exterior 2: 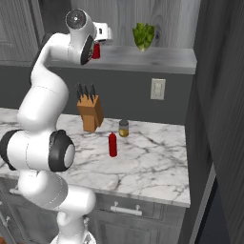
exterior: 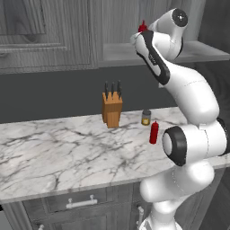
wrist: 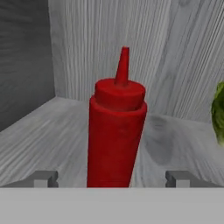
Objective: Pick the ketchup and ketchup from the counter and place them in the cabinet.
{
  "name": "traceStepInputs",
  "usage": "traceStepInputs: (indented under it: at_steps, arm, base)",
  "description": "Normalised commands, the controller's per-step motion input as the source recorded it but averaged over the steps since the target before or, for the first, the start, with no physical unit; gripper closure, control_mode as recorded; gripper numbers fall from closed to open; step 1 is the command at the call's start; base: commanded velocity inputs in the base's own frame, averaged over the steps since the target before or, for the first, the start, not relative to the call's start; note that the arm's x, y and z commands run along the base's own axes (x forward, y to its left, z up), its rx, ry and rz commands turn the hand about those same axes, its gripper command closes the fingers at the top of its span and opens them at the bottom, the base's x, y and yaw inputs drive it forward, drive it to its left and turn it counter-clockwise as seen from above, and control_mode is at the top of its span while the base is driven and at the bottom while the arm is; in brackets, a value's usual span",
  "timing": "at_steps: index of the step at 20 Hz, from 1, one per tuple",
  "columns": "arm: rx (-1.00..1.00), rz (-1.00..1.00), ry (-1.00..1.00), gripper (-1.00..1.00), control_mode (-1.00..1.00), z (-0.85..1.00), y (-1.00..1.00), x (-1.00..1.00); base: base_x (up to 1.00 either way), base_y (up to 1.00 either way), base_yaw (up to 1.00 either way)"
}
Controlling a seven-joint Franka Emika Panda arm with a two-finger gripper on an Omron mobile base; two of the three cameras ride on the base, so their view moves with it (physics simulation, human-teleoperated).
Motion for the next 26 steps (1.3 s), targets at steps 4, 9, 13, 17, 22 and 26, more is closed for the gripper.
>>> traceStepInputs:
  at_steps: [4,9,13,17,22,26]
  arm:
    - [0.02,0.0,-0.1,-1.0,-1.0,0.0,0.0,-0.76]
    - [0.05,0.0,-0.07,-1.0,-1.0,0.0,0.0,-0.81]
    - [0.03,0.0,0.0,-1.0,-1.0,-0.12,0.0,-0.82]
    - [0.03,0.0,0.0,-1.0,-1.0,-0.17,-0.07,-0.75]
    - [0.04,0.0,0.0,-1.0,-1.0,-0.14,-0.14,-0.61]
    - [0.02,0.0,0.0,-1.0,-1.0,-0.22,-0.13,-0.4]
  base:
    - [0.0,0.0,0.0]
    - [0.0,0.0,0.0]
    - [0.0,0.0,0.0]
    - [0.0,0.0,0.0]
    - [0.0,0.0,0.0]
    - [0.0,0.0,0.0]
